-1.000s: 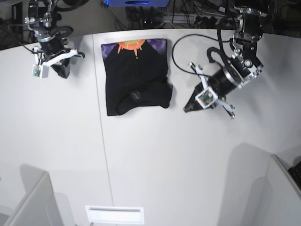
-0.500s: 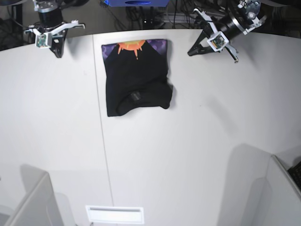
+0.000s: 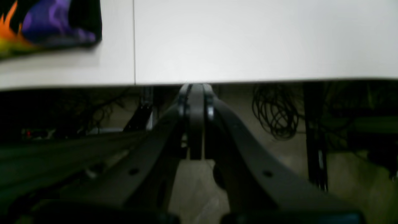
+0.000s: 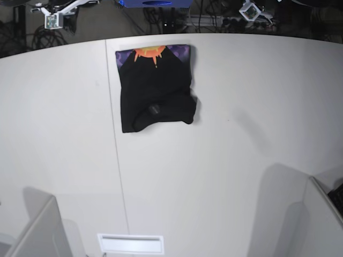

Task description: Fold the T-shirt properly

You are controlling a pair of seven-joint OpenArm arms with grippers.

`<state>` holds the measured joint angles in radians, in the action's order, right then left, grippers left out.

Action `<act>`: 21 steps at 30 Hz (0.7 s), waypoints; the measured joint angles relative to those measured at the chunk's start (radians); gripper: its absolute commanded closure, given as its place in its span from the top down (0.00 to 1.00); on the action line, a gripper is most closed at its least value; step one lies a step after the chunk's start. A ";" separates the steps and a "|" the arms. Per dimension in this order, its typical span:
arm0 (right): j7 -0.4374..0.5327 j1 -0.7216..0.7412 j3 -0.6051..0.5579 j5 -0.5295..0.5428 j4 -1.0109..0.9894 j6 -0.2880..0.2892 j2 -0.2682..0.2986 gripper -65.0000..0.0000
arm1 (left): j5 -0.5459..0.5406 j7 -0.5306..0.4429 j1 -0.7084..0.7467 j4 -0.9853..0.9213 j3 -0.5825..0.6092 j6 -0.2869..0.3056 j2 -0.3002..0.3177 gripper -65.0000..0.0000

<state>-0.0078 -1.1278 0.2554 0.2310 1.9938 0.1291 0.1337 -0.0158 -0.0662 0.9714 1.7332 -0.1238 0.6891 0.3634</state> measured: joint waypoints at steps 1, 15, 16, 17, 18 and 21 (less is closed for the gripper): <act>-0.027 -0.009 0.000 0.000 0.000 0.001 0.000 0.00 | 0.000 0.002 0.011 -0.012 0.000 0.000 0.002 0.00; -0.518 -0.010 -0.005 0.000 -0.053 0.000 0.003 0.00 | -0.010 -0.006 0.008 -0.307 0.003 -0.004 0.003 0.00; -0.541 0.005 -0.005 0.002 -0.072 0.000 0.003 0.00 | -0.011 -0.005 0.000 -0.323 0.007 -0.004 0.003 0.00; -0.565 0.018 -0.006 -0.002 -0.091 0.000 0.004 0.00 | -0.011 -0.005 -0.006 -0.338 0.008 -0.003 0.003 0.00; -0.589 0.031 -0.006 0.001 -0.111 0.000 0.006 0.00 | -0.012 -0.006 -0.011 -0.356 0.008 -0.003 0.002 0.00; -0.626 0.053 -0.006 0.001 -0.196 0.000 0.006 0.00 | -0.011 -0.005 -0.031 -0.422 0.002 -0.001 0.003 0.00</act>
<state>-0.6342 -1.0752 0.2493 0.2317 1.7977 0.1295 0.1394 -0.0269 -0.0708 0.9405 1.3117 -0.1219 0.6880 0.3660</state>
